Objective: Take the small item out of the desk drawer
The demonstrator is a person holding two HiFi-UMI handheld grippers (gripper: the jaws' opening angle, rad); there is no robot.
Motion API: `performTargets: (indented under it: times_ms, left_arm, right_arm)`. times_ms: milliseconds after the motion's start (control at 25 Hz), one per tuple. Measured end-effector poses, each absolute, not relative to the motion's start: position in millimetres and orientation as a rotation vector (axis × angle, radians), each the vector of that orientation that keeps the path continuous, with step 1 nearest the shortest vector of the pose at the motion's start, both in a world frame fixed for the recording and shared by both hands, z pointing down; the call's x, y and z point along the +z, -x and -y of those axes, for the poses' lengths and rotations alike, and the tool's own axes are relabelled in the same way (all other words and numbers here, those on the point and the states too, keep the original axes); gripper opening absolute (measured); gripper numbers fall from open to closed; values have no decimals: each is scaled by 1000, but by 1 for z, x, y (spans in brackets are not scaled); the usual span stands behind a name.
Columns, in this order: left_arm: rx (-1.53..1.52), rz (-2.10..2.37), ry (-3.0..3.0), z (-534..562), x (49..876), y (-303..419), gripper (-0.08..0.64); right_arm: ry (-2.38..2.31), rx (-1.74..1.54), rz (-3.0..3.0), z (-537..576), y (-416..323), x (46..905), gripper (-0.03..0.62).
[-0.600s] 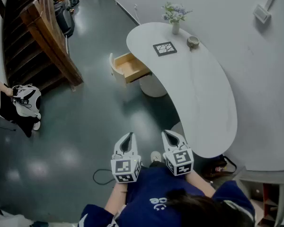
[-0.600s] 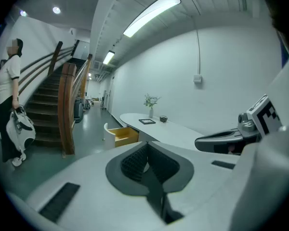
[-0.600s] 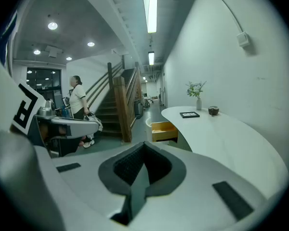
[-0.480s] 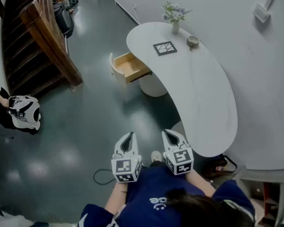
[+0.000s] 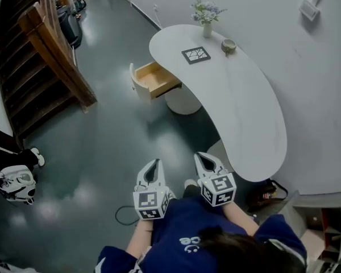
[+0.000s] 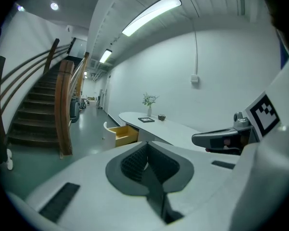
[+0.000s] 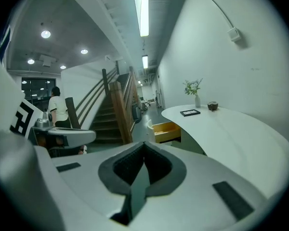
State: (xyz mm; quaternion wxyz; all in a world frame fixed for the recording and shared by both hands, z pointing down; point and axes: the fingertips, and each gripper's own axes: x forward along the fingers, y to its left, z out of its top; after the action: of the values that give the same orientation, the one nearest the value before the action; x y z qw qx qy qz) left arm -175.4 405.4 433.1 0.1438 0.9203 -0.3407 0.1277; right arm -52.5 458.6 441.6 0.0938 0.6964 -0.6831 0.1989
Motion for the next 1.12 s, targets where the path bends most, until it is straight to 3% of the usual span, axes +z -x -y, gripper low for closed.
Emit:
performTargets:
  times_ms: [520,1120]
  left_arm:
    - [349,1075,-2589,-368,445,175,5]
    - [403,1198,-2560,-271,446,74,5]
  right_arm:
    - [-1967,547,2078,-405,43,453,9]
    - [-1733,546,2207,-286,-36,461,9]
